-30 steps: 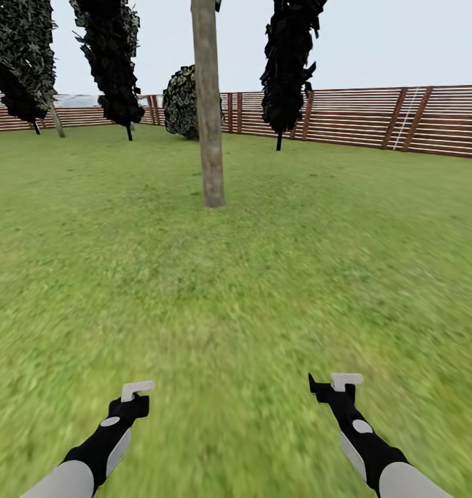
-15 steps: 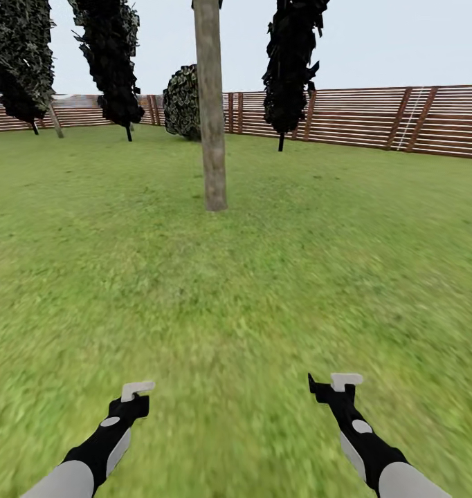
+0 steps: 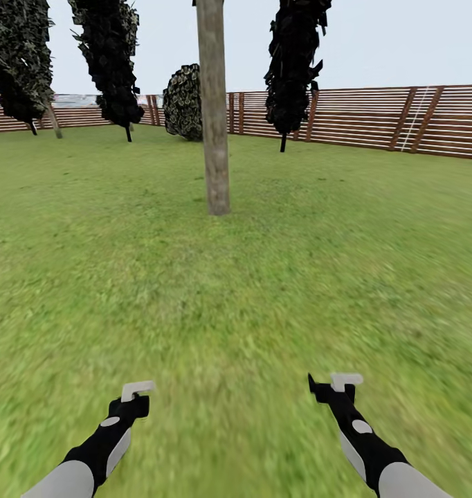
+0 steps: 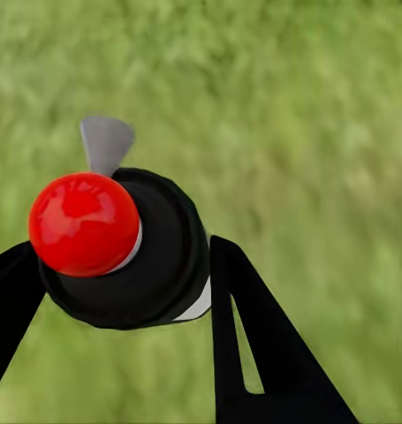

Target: In the garden, pick up the pesticide atomizer on the floor and spray pesticide onto both trees until each tree trunk is fully covered.

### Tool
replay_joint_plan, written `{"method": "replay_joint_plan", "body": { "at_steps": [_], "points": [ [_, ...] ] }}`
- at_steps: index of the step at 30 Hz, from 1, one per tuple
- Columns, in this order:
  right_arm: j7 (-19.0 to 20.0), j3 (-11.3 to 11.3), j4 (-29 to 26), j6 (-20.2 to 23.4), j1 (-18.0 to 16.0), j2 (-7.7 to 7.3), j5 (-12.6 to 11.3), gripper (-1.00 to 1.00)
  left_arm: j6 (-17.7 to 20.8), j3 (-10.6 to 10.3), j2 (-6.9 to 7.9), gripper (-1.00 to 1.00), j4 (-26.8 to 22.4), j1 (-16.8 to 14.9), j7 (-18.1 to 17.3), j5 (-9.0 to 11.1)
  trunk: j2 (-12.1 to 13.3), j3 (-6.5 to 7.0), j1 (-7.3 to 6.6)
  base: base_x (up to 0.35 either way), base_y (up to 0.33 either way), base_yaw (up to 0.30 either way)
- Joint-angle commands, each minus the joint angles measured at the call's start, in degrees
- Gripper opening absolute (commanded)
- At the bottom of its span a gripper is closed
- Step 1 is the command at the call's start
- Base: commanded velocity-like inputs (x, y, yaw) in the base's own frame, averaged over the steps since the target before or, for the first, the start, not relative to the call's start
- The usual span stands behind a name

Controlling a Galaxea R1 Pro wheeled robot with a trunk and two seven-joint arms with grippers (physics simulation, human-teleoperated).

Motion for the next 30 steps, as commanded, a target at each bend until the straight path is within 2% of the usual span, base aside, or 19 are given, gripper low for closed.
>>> {"method": "replay_joint_plan", "body": {
  "at_steps": [1, 6, 15, 30],
  "points": [
    [0.0, 0.01, 0.0, 0.0, -0.02, 0.0, 0.0, 1.0, 0.01, 0.0, 0.0, -1.0, -0.01, -0.02, 0.01, -0.01, 0.0, 0.0, 0.0, 0.333, 0.11, 0.0],
    [0.0, 0.01, 0.0, 0.0, -0.07, 0.0, 0.0, 1.0, -0.01, 0.0, 0.0, -1.0, -0.01, -0.01, 0.01, -0.01, 0.0, 0.0, 0.0, 0.333, 0.109, 0.014],
    [0.0, -0.01, 0.0, 0.0, -0.04, 0.0, 0.0, 1.0, 0.03, 0.0, -0.07, -1.0, -0.01, -0.01, 0.01, -0.07, 0.0, 0.0, 0.0, 0.333, 0.108, 0.13],
    [0.0, -0.01, 0.0, 0.0, -0.01, -0.07, 0.09, 1.0, 0.03, 0.0, -0.09, -1.0, 0.0, 0.0, 0.01, -0.1, 0.0, 0.0, 0.0, 0.333, 0.108, 0.008]
  ]
}}
